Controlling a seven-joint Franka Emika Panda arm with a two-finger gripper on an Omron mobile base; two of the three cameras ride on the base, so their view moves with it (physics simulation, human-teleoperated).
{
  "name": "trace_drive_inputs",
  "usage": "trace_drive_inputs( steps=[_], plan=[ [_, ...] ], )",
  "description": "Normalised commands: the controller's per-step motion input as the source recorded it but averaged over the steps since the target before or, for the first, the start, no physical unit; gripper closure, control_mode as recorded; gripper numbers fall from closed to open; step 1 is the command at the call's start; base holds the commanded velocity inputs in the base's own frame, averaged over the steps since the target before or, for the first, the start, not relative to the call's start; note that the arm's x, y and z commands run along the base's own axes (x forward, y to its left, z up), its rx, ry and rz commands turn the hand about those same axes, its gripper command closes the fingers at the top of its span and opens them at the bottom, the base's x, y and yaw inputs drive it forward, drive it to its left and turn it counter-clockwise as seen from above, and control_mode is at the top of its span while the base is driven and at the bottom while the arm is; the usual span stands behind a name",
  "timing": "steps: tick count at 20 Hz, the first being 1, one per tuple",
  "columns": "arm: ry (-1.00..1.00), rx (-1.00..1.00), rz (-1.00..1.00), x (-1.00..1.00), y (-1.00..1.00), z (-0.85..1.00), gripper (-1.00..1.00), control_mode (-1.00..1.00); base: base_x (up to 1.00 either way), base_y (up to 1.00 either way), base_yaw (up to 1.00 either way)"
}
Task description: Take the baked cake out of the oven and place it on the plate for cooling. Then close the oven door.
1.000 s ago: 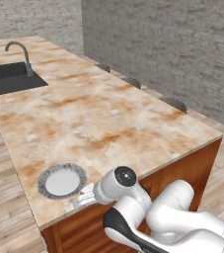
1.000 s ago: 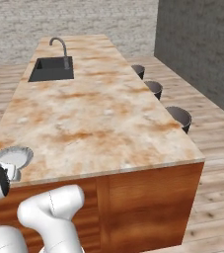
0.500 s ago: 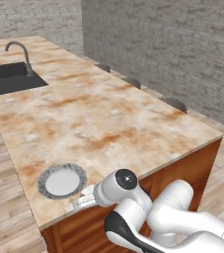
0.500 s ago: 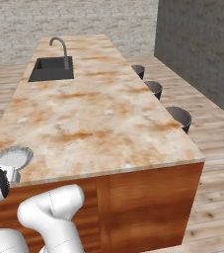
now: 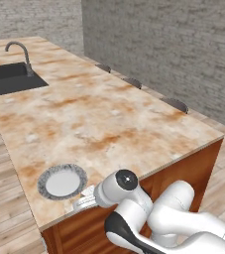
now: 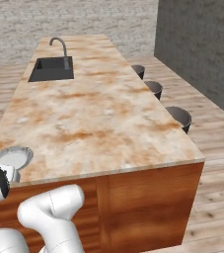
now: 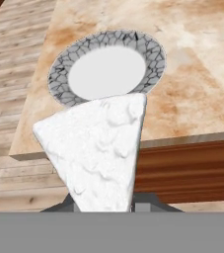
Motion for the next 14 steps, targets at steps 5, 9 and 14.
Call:
trace_drive_inputs(
  steps=[5,9,14],
  plan=[
    [0.0,0.0,0.0,0.0,0.0,0.0,1.0,-1.0,0.0,0.0,0.0],
    [0.0,0.0,0.0,0.0,0.0,0.0,1.0,-1.0,0.0,0.0,0.0],
    [0.0,0.0,0.0,0.0,0.0,0.0,1.0,-1.0,0.0,0.0,0.0]
  ],
)
